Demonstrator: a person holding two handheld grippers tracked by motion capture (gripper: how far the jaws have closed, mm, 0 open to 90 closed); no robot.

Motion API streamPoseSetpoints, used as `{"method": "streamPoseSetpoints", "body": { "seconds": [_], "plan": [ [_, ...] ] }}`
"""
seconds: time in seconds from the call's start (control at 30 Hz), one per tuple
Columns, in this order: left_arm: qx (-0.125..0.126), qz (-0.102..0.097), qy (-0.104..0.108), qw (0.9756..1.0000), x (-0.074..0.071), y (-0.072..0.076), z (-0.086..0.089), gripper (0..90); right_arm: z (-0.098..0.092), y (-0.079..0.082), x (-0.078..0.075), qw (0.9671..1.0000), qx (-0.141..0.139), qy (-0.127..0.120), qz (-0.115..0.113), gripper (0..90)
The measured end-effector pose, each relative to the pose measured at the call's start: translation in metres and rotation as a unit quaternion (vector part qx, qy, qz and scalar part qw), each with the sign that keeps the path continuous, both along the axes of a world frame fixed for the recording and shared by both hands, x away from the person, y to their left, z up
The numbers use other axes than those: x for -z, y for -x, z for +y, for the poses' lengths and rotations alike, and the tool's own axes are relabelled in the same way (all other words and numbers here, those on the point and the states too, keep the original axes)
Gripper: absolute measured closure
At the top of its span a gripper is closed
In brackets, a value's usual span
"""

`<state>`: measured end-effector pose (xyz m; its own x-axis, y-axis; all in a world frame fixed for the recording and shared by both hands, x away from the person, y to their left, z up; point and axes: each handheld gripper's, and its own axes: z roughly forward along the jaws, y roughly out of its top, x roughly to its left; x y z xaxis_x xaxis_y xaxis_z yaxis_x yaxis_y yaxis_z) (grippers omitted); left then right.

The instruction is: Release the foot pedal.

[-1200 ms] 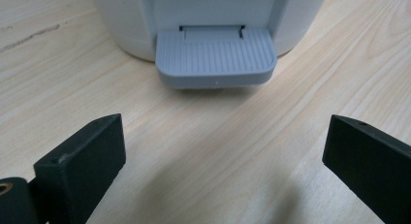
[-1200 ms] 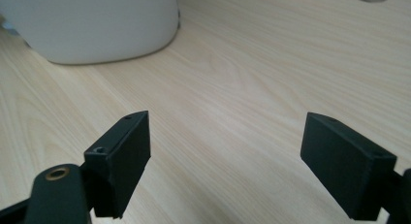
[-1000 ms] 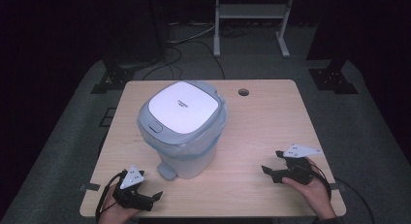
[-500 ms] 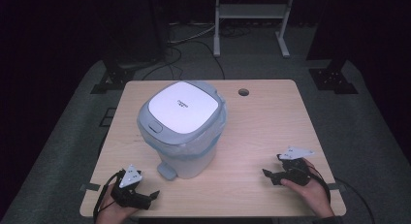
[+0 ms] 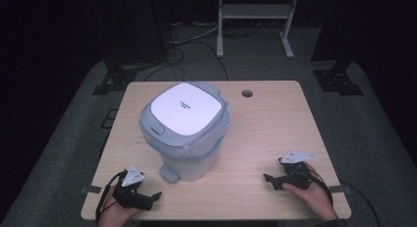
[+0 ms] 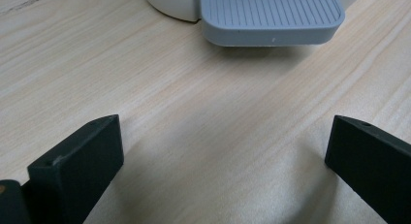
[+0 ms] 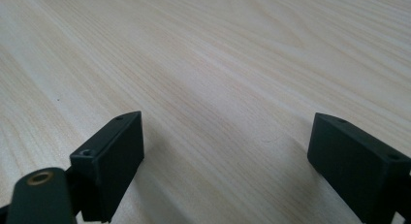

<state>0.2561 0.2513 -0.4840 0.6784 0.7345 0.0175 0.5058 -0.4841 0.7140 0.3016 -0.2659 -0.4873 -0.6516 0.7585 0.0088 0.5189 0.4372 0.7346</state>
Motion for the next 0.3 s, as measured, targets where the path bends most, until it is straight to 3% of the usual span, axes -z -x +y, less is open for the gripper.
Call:
{"method": "streamPoseSetpoints", "body": {
  "seconds": [0.3],
  "plan": [
    [0.009, 0.001, 0.001, 1.0000, -0.0001, -0.0070, -0.0024, 0.0, 0.0000, 0.0002, 0.0000, 1.0000, 0.001, 0.000, 0.000, 11.6]
  ]
}}
